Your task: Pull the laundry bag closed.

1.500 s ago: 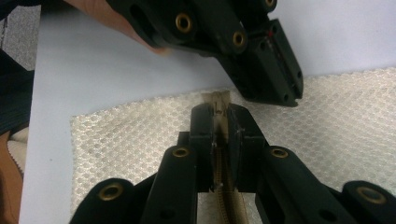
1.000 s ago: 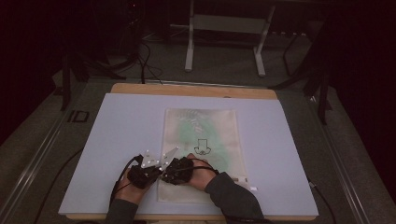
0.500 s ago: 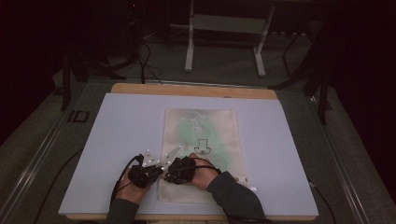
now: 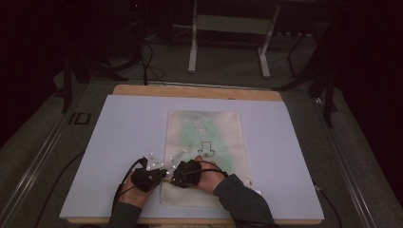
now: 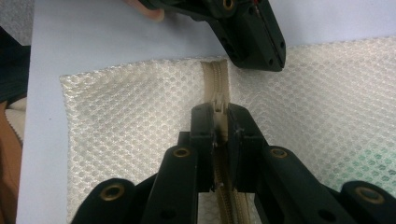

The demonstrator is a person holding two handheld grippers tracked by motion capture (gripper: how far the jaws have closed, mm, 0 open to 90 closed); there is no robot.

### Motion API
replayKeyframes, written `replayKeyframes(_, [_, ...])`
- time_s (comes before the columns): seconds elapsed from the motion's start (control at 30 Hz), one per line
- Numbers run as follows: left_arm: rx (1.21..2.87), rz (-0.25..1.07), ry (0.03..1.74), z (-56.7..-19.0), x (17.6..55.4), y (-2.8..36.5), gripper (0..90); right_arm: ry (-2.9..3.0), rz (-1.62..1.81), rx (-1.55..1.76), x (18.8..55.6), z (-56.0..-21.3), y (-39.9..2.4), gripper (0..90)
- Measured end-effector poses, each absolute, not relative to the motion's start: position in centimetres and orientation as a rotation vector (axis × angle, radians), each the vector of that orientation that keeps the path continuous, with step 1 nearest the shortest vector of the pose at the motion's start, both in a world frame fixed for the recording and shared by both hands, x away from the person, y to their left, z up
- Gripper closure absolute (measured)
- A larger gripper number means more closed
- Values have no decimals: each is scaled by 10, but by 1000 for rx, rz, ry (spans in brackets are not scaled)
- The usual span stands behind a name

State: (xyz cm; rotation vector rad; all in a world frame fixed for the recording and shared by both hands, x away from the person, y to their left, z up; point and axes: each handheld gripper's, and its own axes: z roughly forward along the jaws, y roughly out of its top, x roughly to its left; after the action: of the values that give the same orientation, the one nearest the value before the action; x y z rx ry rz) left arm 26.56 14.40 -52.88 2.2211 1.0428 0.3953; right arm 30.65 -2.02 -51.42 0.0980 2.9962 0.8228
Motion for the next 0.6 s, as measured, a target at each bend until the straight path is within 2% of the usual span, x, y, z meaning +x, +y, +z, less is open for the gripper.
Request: replayKeyframes(0.6, [2226,347,1035,-529,262,141,894,2989,867,109,308,-516,-22,824])
